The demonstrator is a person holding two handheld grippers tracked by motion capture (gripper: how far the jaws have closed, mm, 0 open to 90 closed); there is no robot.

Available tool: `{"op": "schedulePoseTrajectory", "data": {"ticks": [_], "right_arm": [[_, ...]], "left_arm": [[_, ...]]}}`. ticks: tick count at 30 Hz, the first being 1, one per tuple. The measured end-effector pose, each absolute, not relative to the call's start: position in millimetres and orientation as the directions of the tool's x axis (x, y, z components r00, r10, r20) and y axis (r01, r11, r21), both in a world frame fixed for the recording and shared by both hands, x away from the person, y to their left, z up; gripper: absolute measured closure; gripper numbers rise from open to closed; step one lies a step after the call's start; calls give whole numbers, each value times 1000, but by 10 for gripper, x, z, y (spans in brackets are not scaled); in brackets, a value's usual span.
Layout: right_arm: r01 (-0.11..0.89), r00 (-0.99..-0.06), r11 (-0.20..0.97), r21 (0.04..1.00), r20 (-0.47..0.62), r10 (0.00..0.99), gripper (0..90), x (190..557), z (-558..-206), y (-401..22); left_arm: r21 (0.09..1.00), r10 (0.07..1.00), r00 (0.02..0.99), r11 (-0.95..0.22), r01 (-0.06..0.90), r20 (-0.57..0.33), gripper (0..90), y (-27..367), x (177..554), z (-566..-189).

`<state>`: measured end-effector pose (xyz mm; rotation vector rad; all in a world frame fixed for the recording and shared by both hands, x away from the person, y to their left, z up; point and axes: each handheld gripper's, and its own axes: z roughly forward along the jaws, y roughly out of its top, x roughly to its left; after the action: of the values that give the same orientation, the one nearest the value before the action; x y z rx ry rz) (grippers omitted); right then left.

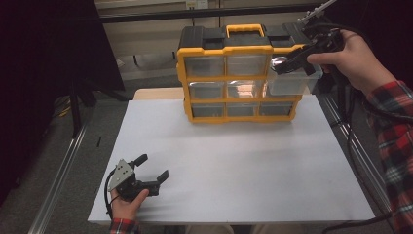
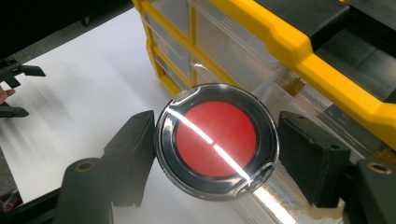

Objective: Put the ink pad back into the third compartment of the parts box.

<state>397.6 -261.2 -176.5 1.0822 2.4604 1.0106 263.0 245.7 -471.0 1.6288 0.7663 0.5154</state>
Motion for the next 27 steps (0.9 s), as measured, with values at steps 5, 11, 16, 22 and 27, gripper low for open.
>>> {"op": "schedulePoseTrajectory", "data": {"ticks": [5, 11, 16, 22, 27], "right_arm": [[551, -672, 469, 690, 34, 740, 301, 3993, -1777, -2650], [551, -669, 475, 686, 23, 743, 302, 4012, -1787, -2678], [557, -658, 464, 689, 25, 753, 301, 4029, -1800, -2726], [566, -637, 454, 688, 16, 770, 301, 4054, -1803, -2794], [569, -628, 449, 689, 13, 778, 301, 4090, -1839, -2820]], "left_arm": [[976, 730, 678, -75, 204, -85, 12, 2447, 2629, -4714], [976, 730, 678, -77, 204, -84, 12, 2444, 2631, -4717], [977, 730, 678, -70, 203, -88, 12, 2444, 2630, -4715], [976, 728, 679, -64, 207, -96, 12, 2440, 2627, -4718], [976, 732, 676, -72, 205, -88, 12, 2445, 2629, -4716]]}}
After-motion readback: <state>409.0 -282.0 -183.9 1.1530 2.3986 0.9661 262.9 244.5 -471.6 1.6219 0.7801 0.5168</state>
